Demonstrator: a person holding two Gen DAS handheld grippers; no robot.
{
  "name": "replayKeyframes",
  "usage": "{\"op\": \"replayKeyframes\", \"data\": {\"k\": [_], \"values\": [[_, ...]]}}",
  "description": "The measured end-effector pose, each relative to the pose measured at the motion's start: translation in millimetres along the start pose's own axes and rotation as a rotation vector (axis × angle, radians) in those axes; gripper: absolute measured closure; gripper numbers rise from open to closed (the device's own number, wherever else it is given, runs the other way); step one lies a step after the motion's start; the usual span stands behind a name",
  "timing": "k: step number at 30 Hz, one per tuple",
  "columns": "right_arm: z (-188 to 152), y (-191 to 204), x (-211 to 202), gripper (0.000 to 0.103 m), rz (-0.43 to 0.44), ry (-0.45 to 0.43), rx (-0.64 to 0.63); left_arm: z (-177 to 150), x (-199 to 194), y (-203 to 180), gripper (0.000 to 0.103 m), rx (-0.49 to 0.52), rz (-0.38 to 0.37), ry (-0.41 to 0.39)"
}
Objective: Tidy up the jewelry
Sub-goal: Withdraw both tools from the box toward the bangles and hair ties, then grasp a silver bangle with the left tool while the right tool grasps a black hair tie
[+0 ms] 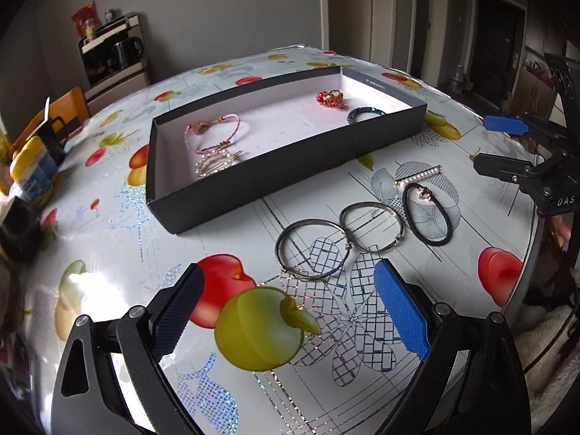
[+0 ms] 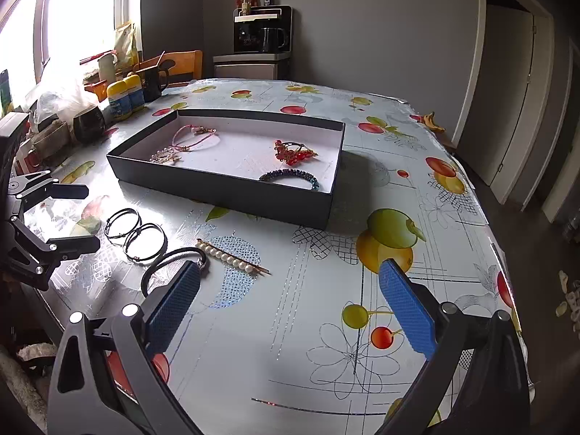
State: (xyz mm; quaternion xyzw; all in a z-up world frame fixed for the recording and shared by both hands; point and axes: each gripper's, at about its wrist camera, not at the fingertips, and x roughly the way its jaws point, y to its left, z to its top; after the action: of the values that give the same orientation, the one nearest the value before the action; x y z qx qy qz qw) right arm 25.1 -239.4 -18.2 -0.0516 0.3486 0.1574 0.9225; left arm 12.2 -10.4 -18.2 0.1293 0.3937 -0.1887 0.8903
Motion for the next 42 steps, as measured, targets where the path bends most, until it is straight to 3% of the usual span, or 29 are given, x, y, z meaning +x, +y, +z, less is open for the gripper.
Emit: {"op": "replayKeyframes", "data": {"k": [13,22,26,31,37,40,42], "values": [[-6,3,13,0.009,0.011,0.037,-0.020,6,17,-6,0.012,0.044,0.023,0.018],[-5,3,14,0.009,0.022,0.040,-0.021,14,26,-3,0.035,0.025,-0.042,0.017],[-4,3,14,0.010,0.027,0.041,-0.019,13,25,-1,0.050,0.017,-0.067,0.014],[-2,8,14,0.013,0.055,0.045,-0.023,10,20,3,0.050,0.007,-0.057,0.007],[-3,33,12,0.013,0.154,0.054,-0.076,7,11,9,0.050,0.001,-0.041,-0.004],[-3,44,14,0.024,0.159,0.064,-0.100,6,9,10,0.050,-0.003,-0.042,-0.008],[-2,45,17,0.039,0.166,0.073,-0.093,6,8,10,0.050,-0.002,-0.043,-0.008]]}}
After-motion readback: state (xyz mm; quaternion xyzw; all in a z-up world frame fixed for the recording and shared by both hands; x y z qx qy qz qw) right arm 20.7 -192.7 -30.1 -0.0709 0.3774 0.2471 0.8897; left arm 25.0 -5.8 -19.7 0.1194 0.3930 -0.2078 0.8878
